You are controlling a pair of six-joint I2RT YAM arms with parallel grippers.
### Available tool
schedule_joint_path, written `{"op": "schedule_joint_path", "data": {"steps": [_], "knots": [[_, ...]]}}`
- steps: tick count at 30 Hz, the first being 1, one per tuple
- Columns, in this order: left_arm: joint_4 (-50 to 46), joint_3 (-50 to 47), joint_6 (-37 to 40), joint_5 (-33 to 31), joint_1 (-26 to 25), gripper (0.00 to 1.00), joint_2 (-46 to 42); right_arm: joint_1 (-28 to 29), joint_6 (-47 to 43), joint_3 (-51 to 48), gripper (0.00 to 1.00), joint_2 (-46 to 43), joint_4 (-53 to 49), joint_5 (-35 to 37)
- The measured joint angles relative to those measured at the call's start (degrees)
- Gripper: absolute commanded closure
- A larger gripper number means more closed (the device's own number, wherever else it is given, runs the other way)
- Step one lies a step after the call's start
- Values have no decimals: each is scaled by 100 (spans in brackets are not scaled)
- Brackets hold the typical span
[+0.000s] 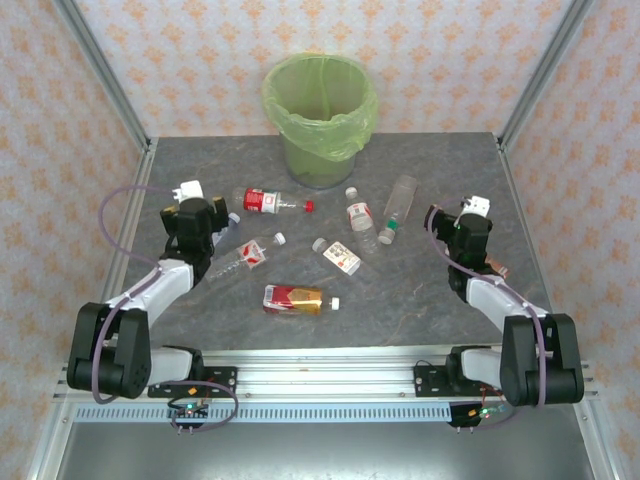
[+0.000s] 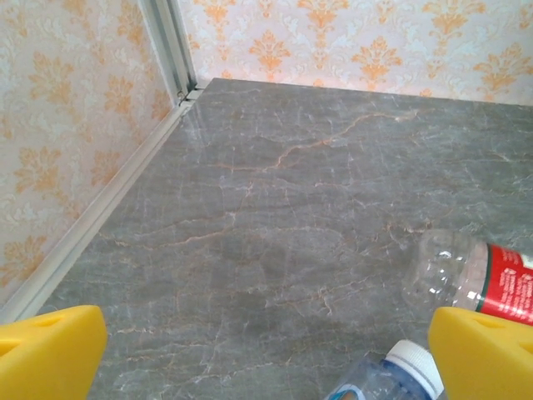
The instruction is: Put the plastic bottles in the bin
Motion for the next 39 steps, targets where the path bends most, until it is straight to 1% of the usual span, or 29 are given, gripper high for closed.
{"op": "schedule_joint_path", "data": {"steps": [3, 7, 10, 16, 19, 22, 30, 34, 39], "knots": [[-1397, 997, -398, 20, 20, 0, 195, 0, 133, 92, 1, -37, -120, 2], [-3088, 2573, -820, 361, 192, 0, 1019, 0, 286, 144, 1, -39, -245, 26], [-3919, 3038, -846, 625, 258, 0, 1478, 0, 348, 149, 1, -39, -323, 46], [-5224, 3364, -553, 1117, 256, 0, 2170, 0, 376, 151, 1, -39, -378, 70], [-5534, 3521, -415, 1445, 258, 0, 2426, 0, 398, 151, 1, -39, -404, 109], [-5633, 3552, -291, 1683, 256, 0, 2601, 0, 463, 149, 1, -39, -413, 181], [-5593, 3421, -68, 1836, 256, 1, 2865, 0, 525, 149, 1, -39, -422, 306], [-5530, 3403, -7, 1840, 256, 6, 3167, 0, 525, 151, 1, -39, -468, 323], [-5484, 3351, 31, 1814, 256, 18, 3364, 0, 511, 179, 1, -39, -632, 326]]}}
